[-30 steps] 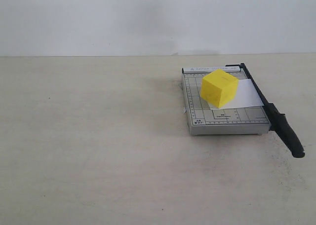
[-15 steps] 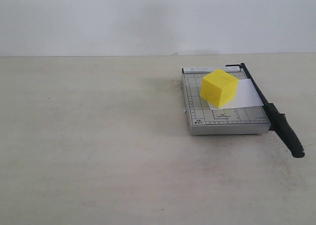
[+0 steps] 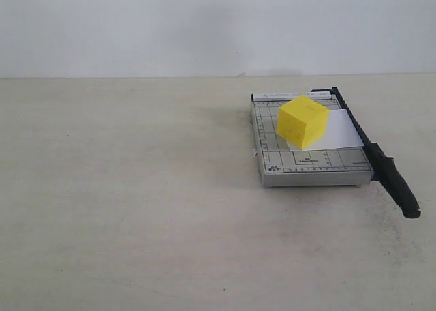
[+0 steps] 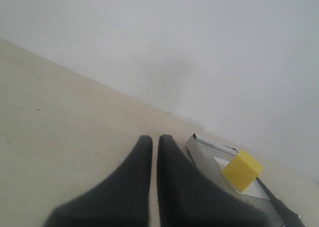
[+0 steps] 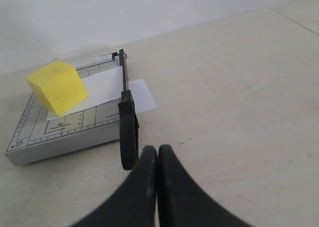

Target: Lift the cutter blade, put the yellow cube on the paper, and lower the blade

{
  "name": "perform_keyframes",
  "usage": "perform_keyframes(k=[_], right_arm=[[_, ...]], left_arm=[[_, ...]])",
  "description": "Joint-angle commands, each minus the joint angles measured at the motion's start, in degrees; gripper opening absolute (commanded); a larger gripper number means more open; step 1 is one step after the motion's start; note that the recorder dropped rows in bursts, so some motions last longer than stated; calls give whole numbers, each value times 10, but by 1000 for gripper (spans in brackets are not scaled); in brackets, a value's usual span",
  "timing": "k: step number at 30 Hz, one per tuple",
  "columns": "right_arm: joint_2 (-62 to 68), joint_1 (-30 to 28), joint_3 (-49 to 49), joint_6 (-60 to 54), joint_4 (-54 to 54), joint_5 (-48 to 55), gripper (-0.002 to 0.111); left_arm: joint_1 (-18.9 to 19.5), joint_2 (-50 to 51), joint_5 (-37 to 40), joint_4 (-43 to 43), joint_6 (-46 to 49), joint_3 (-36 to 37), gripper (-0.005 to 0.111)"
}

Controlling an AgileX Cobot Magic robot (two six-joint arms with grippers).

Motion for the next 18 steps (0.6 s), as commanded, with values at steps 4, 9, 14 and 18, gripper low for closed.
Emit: perform_keyframes(k=[4, 9, 14, 18], right_arm=[[-3, -5, -1, -1, -1, -6, 0], [-3, -5, -1, -1, 0, -6, 0], [-3, -5, -1, -1, 0, -6, 0], [-3, -5, -1, -1, 0, -6, 0]], left_arm=[[20, -2, 0, -4, 4, 2, 5], [114, -2, 30, 11, 15, 2, 5], [132, -2, 36, 54, 228, 2, 5], [132, -2, 44, 28, 237, 2, 5]])
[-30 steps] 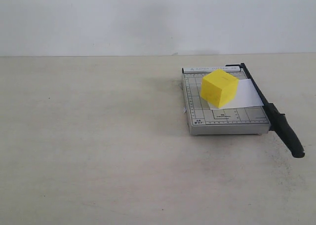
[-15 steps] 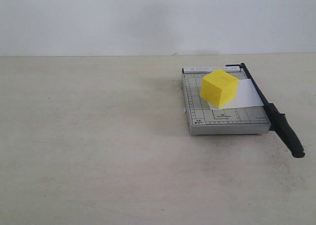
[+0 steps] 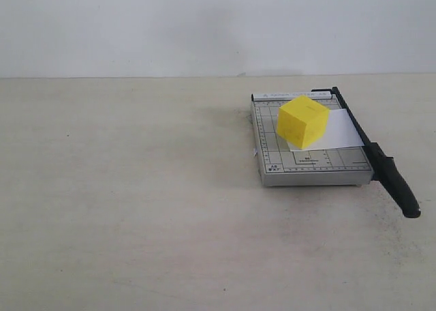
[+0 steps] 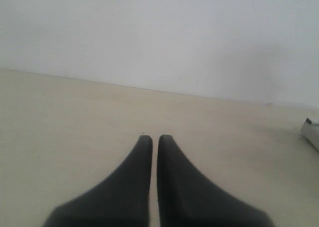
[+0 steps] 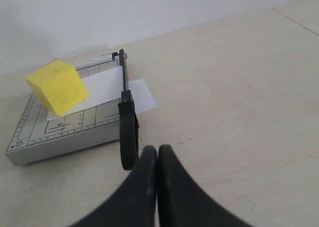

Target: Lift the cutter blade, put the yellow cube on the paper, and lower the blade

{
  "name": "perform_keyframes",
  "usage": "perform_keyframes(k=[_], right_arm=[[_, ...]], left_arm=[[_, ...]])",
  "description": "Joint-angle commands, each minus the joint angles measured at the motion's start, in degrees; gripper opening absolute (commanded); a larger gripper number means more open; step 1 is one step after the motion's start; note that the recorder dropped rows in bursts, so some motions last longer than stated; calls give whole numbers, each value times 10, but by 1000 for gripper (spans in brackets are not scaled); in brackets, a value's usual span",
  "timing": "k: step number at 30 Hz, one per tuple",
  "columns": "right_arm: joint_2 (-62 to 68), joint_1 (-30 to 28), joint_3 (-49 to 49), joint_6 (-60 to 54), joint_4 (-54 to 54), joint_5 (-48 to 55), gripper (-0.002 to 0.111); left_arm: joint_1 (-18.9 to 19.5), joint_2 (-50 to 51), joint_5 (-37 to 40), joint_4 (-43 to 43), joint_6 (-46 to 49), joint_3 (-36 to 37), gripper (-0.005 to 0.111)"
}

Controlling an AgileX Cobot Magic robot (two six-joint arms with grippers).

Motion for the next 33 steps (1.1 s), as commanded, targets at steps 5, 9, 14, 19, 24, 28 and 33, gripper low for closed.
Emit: perform_keyframes(k=[5, 9, 14, 19, 24, 28, 33], right_arm=[[-3, -5, -1, -1, 0, -6, 0], [-3, -5, -1, -1, 0, -6, 0], [-3, -5, -1, -1, 0, -6, 0], [-3, -5, -1, -1, 0, -6, 0], [-3, -5, -1, -1, 0, -11, 0], [-3, -5, -1, -1, 0, -11, 0], [-3, -5, -1, -1, 0, -11, 0]], left_arm=[[2, -2, 102, -20, 42, 2, 5], [2, -2, 102, -27, 44, 2, 5], [2, -2, 117, -73, 55, 2, 5], [2, -2, 114, -72, 56, 2, 5], [2, -2, 101, -72, 69, 2, 5], [2, -2, 101, -72, 69, 2, 5], [2, -2, 101, -72, 69, 2, 5]])
